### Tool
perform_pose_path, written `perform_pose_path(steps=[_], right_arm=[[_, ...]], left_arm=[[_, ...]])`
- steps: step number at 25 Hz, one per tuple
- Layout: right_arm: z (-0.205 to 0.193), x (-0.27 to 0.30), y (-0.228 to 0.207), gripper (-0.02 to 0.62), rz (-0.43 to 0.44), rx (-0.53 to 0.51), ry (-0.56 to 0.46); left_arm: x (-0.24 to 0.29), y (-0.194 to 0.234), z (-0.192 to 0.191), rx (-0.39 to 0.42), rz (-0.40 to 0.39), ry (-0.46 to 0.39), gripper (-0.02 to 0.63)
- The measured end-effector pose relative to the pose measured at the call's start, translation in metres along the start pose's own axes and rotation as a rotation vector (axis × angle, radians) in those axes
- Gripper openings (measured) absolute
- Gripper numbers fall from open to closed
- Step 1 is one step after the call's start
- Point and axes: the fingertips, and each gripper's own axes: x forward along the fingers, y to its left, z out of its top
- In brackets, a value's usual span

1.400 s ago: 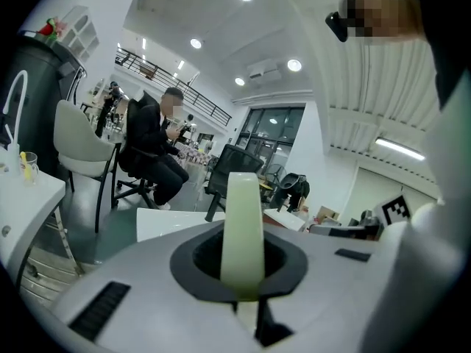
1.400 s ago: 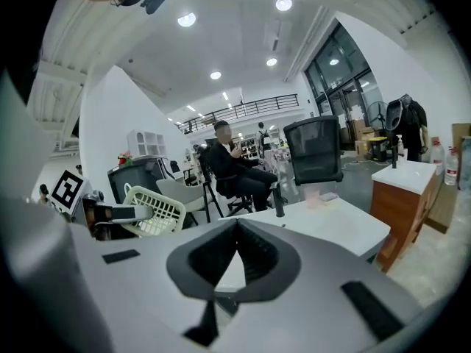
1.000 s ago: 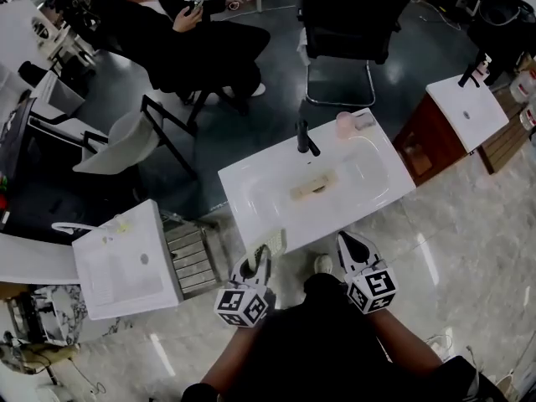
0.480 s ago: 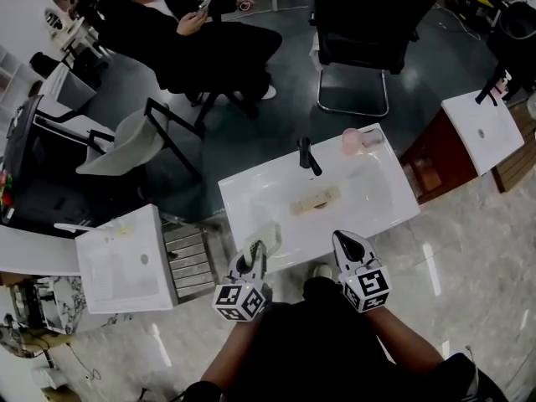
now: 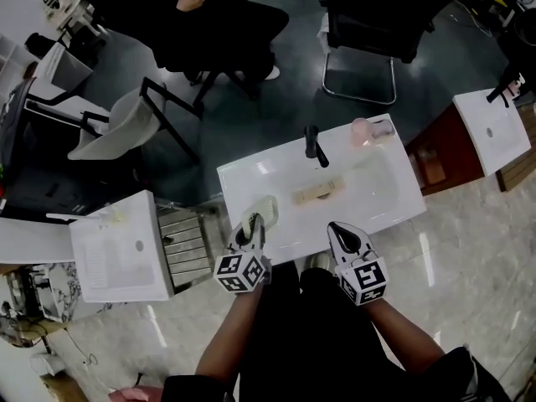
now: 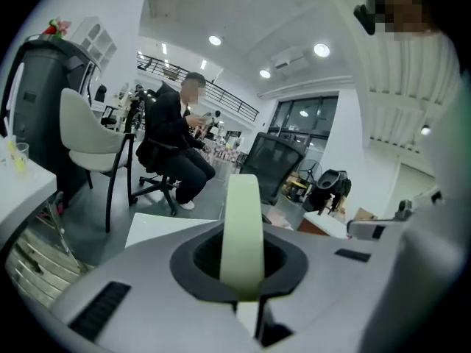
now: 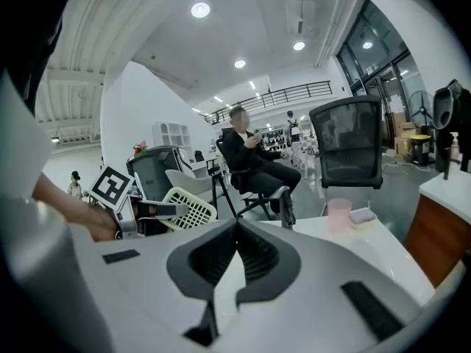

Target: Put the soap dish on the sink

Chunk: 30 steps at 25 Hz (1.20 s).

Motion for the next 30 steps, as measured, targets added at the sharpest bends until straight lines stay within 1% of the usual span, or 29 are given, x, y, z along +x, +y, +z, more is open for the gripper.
perform_pose_path(steps=[2, 7, 13, 17, 20, 25, 27, 30], right_arm=[[-0.002, 0.005, -0.003, -0.002, -0.020, -0.002, 0.004], [-0.001, 0.018, -0.008, -0.002, -0.060, -0.019, 0.029], [-0.014, 0.041, 0.000, -0.002, -0.064, -0.012, 0.087], [-0.025, 0.061, 0.006, -0.002, -0.049, -0.014, 0.134], [-0.028, 0.072, 0.011, -0.002, -0.037, -0.021, 0.155], [-0.032, 0.090, 0.005, -0.002, -0.041, -0.038, 0.188], [-0.031, 0.097, 0.001, -0.002, -0.052, -0.036, 0.194], [-0.030, 0.107, -0.005, -0.002, -0.070, -0.031, 0.206]], left_arm=[[0.013, 0.009, -0.005, 0.022, -0.012, 0.027, 0.020], [0.042, 0.037, -0.015, 0.025, -0.018, 0.091, 0.020], [0.078, 0.073, -0.016, -0.064, 0.011, 0.117, 0.020], [0.102, 0.089, -0.014, -0.077, 0.011, 0.115, 0.020], [0.117, 0.102, -0.013, -0.102, 0.007, 0.118, 0.020], [0.142, 0.128, -0.014, -0.143, 0.025, 0.106, 0.020], [0.149, 0.137, -0.014, -0.188, 0.023, 0.083, 0.020], [0.158, 0.146, -0.021, -0.271, 0.006, 0.082, 0.020]])
